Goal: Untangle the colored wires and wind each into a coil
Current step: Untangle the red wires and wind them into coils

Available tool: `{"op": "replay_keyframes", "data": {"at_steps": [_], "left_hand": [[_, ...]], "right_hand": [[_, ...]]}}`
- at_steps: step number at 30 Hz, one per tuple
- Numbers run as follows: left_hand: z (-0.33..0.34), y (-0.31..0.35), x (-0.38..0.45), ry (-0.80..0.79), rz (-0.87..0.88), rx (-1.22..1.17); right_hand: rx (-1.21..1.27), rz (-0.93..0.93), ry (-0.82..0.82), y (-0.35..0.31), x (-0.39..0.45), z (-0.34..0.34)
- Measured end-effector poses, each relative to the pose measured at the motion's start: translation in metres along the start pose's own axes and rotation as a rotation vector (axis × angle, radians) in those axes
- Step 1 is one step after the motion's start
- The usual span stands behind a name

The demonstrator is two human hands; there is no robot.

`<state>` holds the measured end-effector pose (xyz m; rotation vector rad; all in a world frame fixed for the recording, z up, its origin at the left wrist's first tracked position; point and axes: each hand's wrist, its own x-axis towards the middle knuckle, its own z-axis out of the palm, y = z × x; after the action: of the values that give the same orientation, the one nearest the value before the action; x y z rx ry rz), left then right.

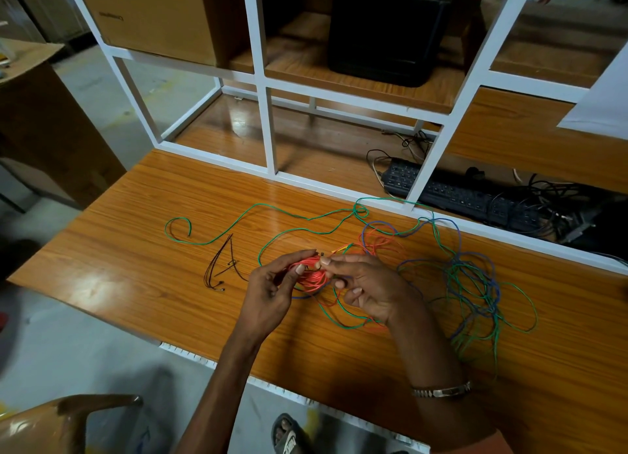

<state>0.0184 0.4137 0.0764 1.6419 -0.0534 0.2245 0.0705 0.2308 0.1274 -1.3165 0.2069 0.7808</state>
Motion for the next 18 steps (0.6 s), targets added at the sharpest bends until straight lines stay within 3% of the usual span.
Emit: {"op": "replay_keyframes", "data": {"at_steps": [18], "left_hand": [[0.0004, 0.0067, 0.0049, -0.046, 0.019, 0.035]], "right_hand": [[-0.008, -0.028, 0.000, 0.0006, 0.0011, -0.0065]]}}
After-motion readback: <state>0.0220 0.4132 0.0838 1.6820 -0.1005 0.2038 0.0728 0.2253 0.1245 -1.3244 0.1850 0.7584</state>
